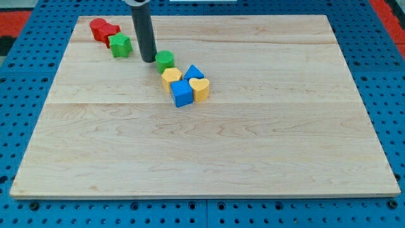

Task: Slide the green star closer to the yellow hexagon and green circle

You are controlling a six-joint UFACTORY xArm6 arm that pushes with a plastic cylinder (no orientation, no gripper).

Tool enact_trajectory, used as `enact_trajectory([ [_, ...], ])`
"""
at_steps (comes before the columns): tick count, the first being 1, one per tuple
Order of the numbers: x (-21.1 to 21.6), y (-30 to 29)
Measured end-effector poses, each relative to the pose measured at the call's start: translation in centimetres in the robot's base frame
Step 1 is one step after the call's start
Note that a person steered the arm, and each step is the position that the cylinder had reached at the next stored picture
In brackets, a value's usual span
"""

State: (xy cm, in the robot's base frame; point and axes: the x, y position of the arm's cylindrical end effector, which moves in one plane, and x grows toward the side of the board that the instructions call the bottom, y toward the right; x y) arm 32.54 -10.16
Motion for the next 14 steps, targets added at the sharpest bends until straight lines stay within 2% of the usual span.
enact_trajectory([
  [2,0.6,3.0],
  [3,0.7,-0.2],
  [5,0.3,-14.6],
  [6,-2.5,-15.2],
  [7,-5.3,-14.7],
  [8,-5.3,-11.6],
  [9,-5.2,-7.4],
  [12,-1.2,-6.5],
  [14,-1.9,-4.9],
])
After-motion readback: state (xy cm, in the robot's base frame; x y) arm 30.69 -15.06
